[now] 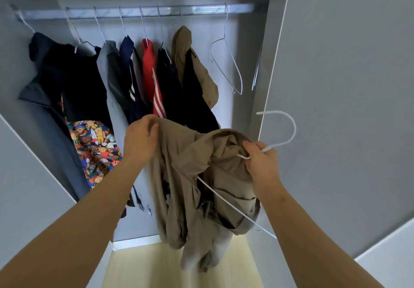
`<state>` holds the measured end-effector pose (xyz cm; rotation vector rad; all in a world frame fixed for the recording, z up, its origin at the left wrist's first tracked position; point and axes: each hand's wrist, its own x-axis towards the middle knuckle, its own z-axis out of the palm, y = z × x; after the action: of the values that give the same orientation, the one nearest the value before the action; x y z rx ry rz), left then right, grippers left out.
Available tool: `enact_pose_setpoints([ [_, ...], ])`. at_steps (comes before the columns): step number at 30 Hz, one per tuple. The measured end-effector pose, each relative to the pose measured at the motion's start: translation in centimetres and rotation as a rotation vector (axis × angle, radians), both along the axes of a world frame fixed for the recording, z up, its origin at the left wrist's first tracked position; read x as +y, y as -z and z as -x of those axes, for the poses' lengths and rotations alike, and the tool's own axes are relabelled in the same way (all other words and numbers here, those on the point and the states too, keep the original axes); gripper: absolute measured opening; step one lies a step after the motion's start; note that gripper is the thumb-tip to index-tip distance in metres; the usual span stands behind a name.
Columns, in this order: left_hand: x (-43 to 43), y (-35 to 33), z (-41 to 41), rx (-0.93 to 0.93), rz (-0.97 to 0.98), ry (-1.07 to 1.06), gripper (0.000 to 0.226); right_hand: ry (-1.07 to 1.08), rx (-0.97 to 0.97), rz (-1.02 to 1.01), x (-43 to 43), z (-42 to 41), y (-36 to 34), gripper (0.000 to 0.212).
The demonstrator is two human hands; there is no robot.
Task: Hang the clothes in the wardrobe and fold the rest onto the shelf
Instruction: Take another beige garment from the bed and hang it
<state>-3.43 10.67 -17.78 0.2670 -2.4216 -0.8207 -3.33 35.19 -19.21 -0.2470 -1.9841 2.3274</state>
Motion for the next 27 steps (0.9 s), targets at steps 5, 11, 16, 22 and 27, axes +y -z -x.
enact_pose_setpoints([
  [5,-1.2,-0.6,-0.8,0.014,0.05,0.096,0.025,0.086,-0.073,0.007,1.4,-0.1,0.3,0.042],
  [11,1.2,-1.6,-0.5,-0.146,0.136,0.407,0.018,0.068,-0.059,-0.082,0.6,-0.4,0.7,0.043],
  [16,0.7,-1.6,-0.6,-0.325,0.278,0.42,0.022,0.101,-0.095,-0.076,1.3,-0.6,0.8,0.042],
  [22,2.3,-1.0,-1.2,-0.251,0.255,0.419,0.027,0.114,-0.079,-0.156,2.0,-0.3,0.1,0.041],
  [27,4.3,-0.8,-1.3,-0.255,0.471,0.404,0.033,0.079,-0.028,-0.263,1.8,-0.4,0.2,0.043],
])
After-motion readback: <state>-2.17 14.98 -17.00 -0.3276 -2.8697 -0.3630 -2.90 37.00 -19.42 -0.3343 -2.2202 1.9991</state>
